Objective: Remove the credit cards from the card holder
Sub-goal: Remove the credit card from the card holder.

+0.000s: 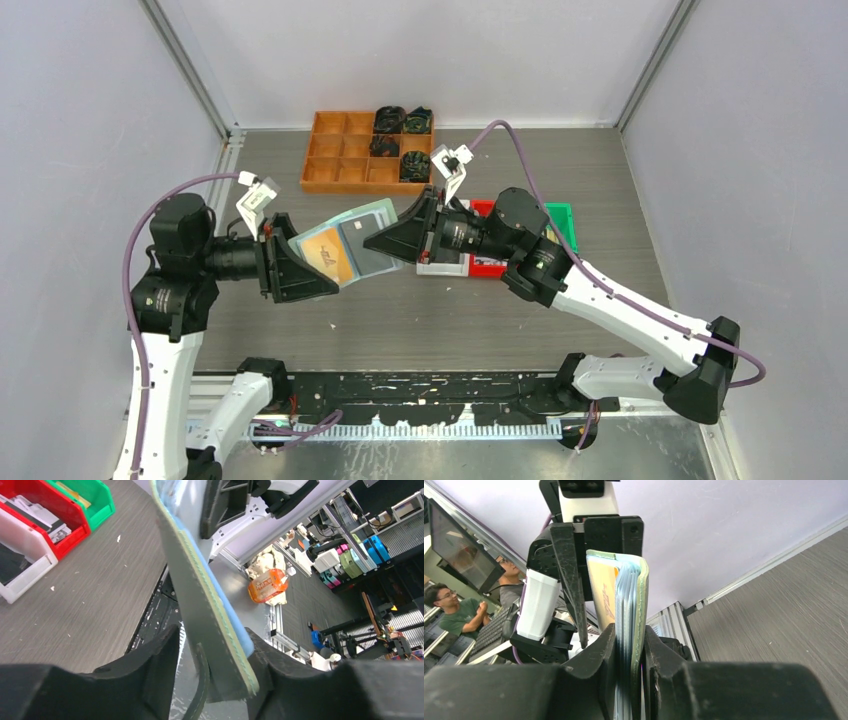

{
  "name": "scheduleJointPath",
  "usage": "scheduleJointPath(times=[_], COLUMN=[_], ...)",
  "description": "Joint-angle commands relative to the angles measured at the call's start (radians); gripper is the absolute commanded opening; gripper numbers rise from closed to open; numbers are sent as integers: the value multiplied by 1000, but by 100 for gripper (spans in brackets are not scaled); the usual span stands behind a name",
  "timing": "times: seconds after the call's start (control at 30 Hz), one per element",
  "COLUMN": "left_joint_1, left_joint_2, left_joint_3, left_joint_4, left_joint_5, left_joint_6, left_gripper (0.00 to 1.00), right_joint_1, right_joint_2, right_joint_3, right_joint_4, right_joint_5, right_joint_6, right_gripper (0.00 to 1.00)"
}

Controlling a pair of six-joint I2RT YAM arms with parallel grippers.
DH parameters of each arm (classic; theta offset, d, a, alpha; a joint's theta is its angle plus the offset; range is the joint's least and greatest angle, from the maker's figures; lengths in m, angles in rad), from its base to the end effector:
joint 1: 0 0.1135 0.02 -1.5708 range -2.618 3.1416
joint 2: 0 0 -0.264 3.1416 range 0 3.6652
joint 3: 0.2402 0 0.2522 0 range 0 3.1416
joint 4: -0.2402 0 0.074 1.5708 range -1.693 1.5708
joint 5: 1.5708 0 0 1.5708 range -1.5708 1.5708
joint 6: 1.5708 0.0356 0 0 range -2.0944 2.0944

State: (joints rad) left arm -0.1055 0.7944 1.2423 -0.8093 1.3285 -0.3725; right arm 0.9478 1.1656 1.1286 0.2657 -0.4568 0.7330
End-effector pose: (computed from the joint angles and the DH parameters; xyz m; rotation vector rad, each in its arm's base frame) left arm 0.1028 -0.0456 0.4328 0.6881 1.8146 -1.5776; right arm 0.1425 0.2253 0.4310 -0.6091 1.4725 1.6720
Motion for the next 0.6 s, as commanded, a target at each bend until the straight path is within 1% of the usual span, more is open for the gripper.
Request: scheduleJointPath(times=[0.0, 0.17, 0.33, 0.43, 0.5, 0.57], left_joint_1=[-3, -3, -2, -2, -2, -3], left_joint_2=[-6, 0, 15, 17, 16, 18], left_joint_3=[25, 23, 55, 60, 61, 73], left_joint_4=[87, 80, -15, -25, -28, -67], left_joint_5=[60, 38, -35, -55, -60, -82], left_joint_6=[-52, -47, 46, 62, 69, 115], left_gripper=[45, 38, 23, 15, 11, 5], right_joint_1=[3, 3, 3, 3, 3, 3], right_joint_2=[-55, -65, -86, -99, -103, -104], right_joint_3=[-7, -26, -60, -84, -102, -115], right_joint_4=[108, 116, 141, 155, 167, 173], right_joint_5=[45, 61, 66, 72, 82, 97], right_joint_6=[22, 33, 58, 74, 86, 102], right_gripper=[1, 1, 1, 1, 7, 11])
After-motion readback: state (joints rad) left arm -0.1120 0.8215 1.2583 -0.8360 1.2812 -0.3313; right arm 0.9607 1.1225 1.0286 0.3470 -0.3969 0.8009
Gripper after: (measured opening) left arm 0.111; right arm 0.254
